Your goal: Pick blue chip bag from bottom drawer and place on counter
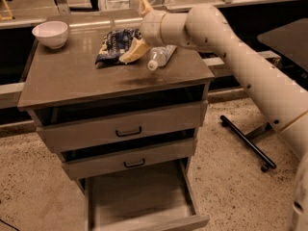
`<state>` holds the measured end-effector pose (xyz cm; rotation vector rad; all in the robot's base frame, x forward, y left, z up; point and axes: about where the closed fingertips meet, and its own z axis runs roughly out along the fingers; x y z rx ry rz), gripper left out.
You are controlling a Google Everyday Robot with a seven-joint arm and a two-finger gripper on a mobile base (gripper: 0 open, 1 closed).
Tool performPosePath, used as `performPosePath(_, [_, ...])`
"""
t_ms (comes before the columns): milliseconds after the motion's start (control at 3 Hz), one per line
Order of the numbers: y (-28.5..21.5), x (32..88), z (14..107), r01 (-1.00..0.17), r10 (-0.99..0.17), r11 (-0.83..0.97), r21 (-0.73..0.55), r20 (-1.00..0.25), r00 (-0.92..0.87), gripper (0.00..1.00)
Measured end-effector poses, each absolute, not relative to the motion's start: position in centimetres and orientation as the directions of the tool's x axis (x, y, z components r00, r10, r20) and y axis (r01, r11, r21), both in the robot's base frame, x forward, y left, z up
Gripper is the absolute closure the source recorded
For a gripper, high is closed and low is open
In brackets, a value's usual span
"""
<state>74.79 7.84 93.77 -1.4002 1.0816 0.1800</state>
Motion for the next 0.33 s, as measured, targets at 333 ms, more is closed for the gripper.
performPosePath(333, [4.79, 72.29, 97.5, -0.64, -0.507, 0.257, -0.724, -0.665, 0.549, 0.0])
